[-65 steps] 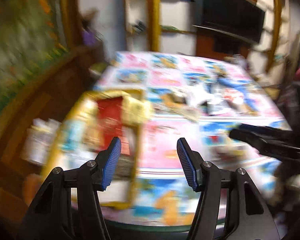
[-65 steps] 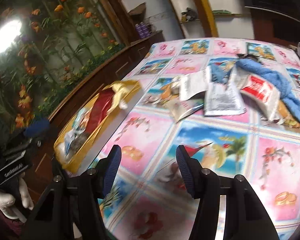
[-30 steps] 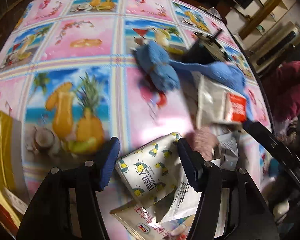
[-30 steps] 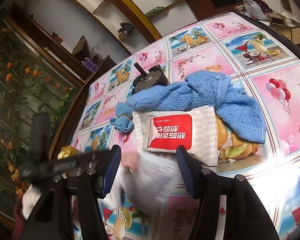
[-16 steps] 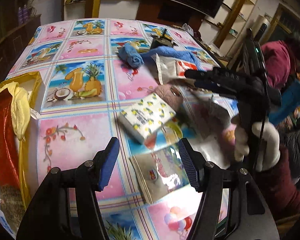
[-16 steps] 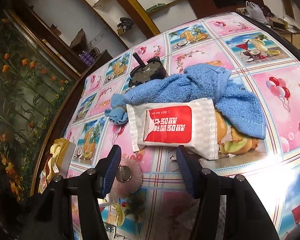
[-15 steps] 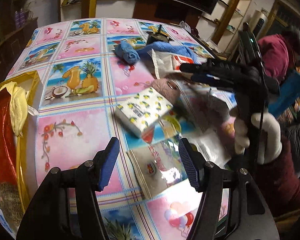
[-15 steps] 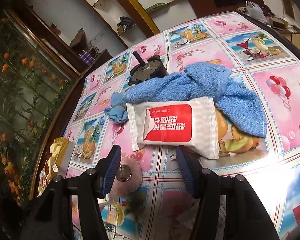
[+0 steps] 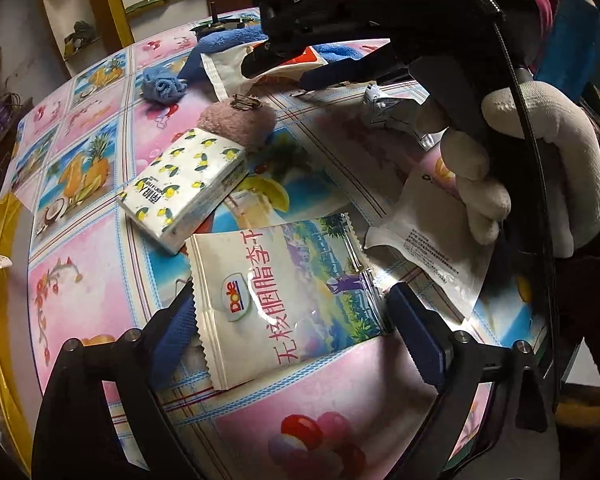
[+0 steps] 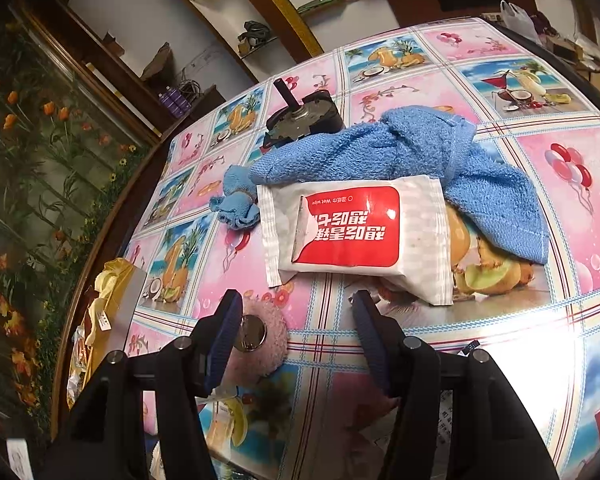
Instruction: Organize soft objects
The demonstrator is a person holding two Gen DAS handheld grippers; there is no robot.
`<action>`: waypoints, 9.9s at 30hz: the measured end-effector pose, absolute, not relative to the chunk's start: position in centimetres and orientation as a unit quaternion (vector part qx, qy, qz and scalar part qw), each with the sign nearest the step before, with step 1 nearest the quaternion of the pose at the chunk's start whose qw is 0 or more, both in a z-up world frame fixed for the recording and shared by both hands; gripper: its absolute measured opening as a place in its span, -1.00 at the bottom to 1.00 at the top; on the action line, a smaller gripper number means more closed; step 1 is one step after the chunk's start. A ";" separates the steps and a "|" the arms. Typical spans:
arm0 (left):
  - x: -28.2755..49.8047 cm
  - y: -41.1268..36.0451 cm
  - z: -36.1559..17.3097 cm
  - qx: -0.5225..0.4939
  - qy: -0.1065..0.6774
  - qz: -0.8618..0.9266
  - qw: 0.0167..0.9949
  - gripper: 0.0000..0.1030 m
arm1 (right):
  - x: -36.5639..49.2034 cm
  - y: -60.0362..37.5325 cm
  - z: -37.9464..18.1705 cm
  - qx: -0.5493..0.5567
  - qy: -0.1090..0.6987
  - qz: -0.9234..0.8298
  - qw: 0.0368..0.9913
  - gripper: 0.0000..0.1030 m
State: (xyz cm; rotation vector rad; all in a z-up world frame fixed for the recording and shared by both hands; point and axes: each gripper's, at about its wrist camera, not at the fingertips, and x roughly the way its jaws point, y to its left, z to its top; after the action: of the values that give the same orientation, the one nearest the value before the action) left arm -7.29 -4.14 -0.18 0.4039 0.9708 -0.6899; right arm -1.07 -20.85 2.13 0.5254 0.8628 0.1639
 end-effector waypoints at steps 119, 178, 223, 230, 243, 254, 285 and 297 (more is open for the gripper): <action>-4.9 26.9 10.3 -0.031 0.312 0.048 0.948 0.35 | -4.3 7.4 7.9 0.058 0.387 0.276 0.878 -0.01; -12.0 12.7 8.4 0.004 0.362 -0.131 0.923 0.34 | -1.3 -12.4 3.5 0.155 0.458 0.102 0.869 0.15; -3.8 7.8 4.4 0.016 0.439 -0.246 0.864 0.39 | -10.9 -14.3 2.0 0.131 0.503 0.146 0.842 0.26; -3.6 2.9 2.8 0.243 0.370 -0.324 0.836 0.47 | -9.3 -9.7 1.8 0.001 0.513 0.136 0.847 0.60; -5.8 1.1 1.4 0.259 0.423 -0.410 0.765 0.77 | -10.6 -8.7 1.4 -0.074 0.487 0.119 0.862 0.32; -7.4 0.0 0.5 0.274 0.392 -0.376 0.794 0.85 | -13.4 -13.6 2.3 0.012 0.492 0.124 0.862 -0.46; -8.6 23.6 8.1 -0.054 0.367 -0.135 0.919 0.50 | -12.1 -9.3 4.4 0.012 0.439 0.132 0.889 -0.92; -6.2 28.7 4.8 -0.142 0.412 -0.071 0.897 0.56 | -10.5 -1.8 9.4 0.031 0.410 0.237 0.880 -0.92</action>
State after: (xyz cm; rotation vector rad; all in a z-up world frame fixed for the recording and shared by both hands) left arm -6.21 28.71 4.85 -0.2940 0.8534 -0.1467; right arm -10.54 -1.83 9.40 0.0656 0.8541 0.4943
